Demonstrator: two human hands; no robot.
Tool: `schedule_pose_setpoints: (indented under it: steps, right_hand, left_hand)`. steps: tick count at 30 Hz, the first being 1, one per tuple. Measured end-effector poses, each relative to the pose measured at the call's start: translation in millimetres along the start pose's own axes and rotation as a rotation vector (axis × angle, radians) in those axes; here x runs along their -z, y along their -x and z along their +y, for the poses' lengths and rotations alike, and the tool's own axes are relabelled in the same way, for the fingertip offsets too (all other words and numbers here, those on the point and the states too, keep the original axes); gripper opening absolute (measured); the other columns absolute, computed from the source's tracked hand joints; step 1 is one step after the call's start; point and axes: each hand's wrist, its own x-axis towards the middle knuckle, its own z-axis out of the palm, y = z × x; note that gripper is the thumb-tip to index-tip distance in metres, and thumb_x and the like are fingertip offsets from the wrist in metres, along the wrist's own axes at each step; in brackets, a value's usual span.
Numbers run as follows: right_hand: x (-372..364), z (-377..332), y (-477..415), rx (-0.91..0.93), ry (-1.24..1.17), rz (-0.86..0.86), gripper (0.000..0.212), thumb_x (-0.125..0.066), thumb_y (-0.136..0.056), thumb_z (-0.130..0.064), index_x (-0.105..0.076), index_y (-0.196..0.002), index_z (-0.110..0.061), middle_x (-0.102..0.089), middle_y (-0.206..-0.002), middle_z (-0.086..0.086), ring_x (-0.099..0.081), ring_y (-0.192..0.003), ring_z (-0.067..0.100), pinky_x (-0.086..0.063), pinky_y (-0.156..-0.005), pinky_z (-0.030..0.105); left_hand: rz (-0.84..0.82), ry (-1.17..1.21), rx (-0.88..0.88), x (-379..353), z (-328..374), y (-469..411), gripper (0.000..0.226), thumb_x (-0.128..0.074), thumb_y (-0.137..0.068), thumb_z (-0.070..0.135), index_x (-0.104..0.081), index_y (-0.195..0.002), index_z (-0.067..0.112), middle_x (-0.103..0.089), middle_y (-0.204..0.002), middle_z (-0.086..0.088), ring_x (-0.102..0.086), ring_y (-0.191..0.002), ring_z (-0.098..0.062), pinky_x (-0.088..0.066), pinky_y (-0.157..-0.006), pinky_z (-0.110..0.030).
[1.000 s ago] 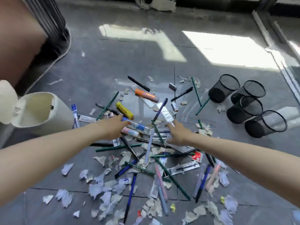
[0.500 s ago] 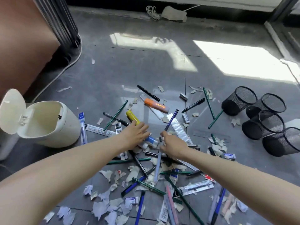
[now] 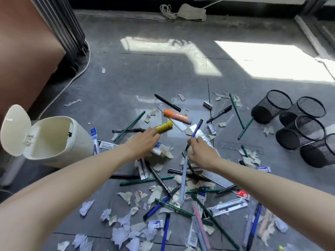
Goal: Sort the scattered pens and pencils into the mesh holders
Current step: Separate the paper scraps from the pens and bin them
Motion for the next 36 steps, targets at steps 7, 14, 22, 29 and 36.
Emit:
schedule_pose_setpoints:
  steps: [7, 14, 22, 29, 36]
  right_hand:
    - [-3, -9, -12, 0.184, 0.308, -0.083, 0.059, -0.05, -0.09, -0.025, -0.027, -0.144, -0.019, -0.019, -0.15, 0.016, -0.023, -0.135, 0.033, -0.026, -0.109, 0.041]
    - [-29, -47, -35, 0.158, -0.024, -0.042, 0.075, -0.057, -0.088, -0.047, -0.026, -0.144, -0.008, -0.027, -0.151, 0.014, -0.03, -0.136, 0.031, -0.024, -0.108, 0.038]
    - [-20, -74, -56, -0.153, -1.284, 0.055, 0.074, -0.061, -0.074, 0.012, -0.033, -0.134, -0.019, -0.058, -0.1, 0.003, -0.059, -0.087, 0.017, -0.052, -0.072, 0.027]
    - [-19, -66, -56, -0.012, -0.914, 0.227, 0.022, -0.057, -0.085, 0.004, -0.069, -0.102, -0.004, -0.062, -0.084, -0.003, -0.054, -0.065, 0.006, -0.047, -0.059, 0.02]
    - [-17, -42, -65, -0.142, -0.539, 0.404, 0.022, -0.054, -0.086, -0.001, -0.072, -0.096, -0.009, -0.071, -0.095, 0.007, -0.063, -0.087, 0.021, -0.048, -0.077, 0.027]
  left_hand:
    - [0.06, 0.356, 0.292, -12, -15, -2, 0.034, -0.061, -0.079, 0.016, -0.045, -0.109, 0.011, -0.038, -0.122, -0.008, -0.045, -0.106, -0.027, -0.037, -0.064, -0.032]
    - [0.086, 0.481, 0.3, -18, -20, -20, 0.033, -0.064, -0.08, 0.025, -0.051, -0.105, 0.007, -0.033, -0.129, -0.01, -0.035, -0.117, -0.029, -0.039, -0.094, -0.04]
    - [0.142, 0.466, 0.271, -17, -8, -18, 0.029, -0.062, -0.079, 0.012, -0.048, -0.105, 0.009, -0.042, -0.117, -0.009, -0.038, -0.105, -0.026, -0.03, -0.08, -0.03]
    - [0.076, 0.446, 0.252, -15, -9, -12, 0.035, -0.061, -0.087, 0.039, -0.047, -0.109, 0.015, -0.057, -0.111, -0.007, -0.055, -0.095, -0.028, -0.037, -0.07, -0.036]
    - [0.088, 0.307, 0.241, -16, -15, -21, 0.033, -0.056, -0.089, 0.038, -0.05, -0.11, 0.013, -0.052, -0.114, -0.008, -0.051, -0.101, -0.028, -0.033, -0.072, -0.035]
